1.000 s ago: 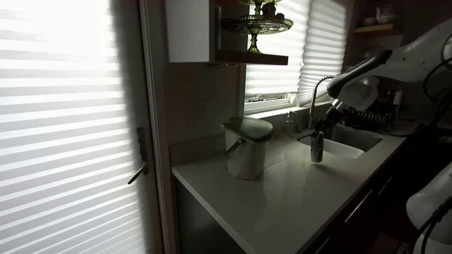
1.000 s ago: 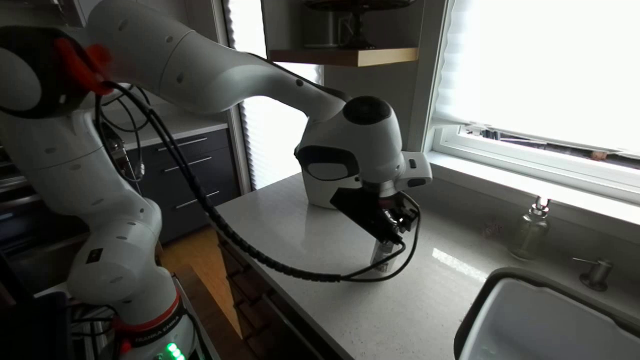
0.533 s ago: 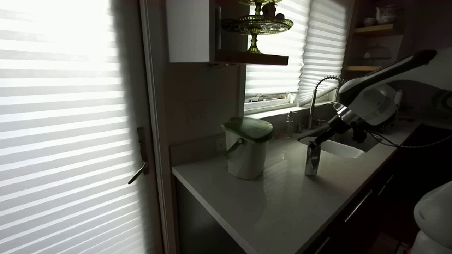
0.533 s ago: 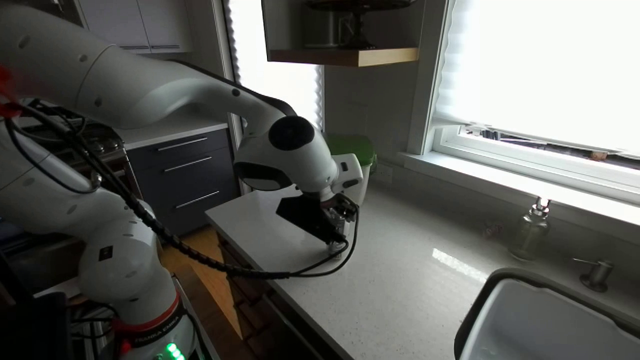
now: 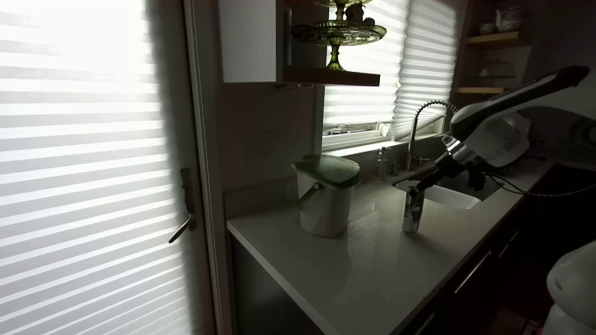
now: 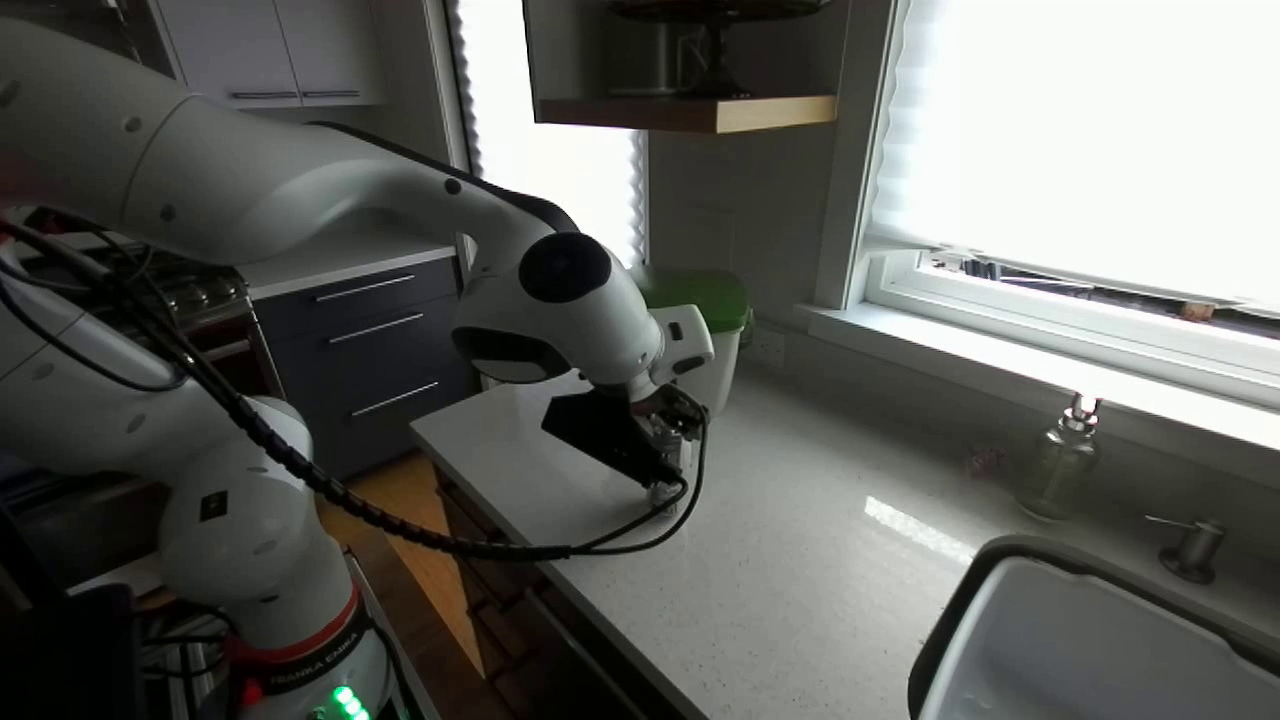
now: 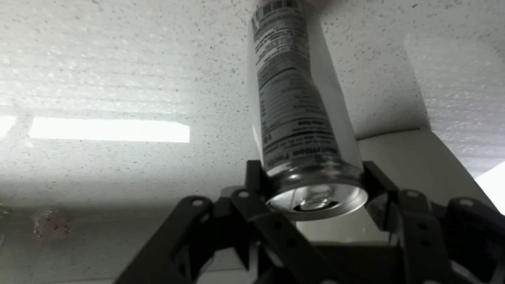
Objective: Place the can and the wrapper in front of the bin
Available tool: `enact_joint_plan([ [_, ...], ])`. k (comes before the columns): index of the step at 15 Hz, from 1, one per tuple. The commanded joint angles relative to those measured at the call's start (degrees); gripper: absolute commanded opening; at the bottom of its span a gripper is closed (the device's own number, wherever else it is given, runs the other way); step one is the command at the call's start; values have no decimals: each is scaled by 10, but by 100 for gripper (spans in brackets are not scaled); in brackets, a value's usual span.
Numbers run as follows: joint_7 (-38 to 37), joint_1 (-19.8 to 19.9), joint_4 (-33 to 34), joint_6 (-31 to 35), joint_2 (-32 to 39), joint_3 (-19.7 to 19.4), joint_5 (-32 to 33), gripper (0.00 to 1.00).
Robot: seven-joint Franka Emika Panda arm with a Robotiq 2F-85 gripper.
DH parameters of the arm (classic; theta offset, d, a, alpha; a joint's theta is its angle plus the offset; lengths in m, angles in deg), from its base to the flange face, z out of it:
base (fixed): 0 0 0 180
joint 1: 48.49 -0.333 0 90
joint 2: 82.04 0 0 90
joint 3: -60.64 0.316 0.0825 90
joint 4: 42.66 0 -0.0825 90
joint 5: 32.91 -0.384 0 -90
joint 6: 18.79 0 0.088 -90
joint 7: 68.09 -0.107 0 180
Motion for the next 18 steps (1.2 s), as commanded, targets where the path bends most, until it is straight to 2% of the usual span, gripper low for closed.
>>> enact_joint_plan([
  [1, -25, -47, -4, 5, -9, -7, 28, 38],
  [6, -60, -106, -5, -4, -19, 14, 67, 38],
  [10, -53, -155, -7, 2, -18, 7, 59, 38],
  [18, -9, -210, -17, 18, -23, -14, 43, 38],
])
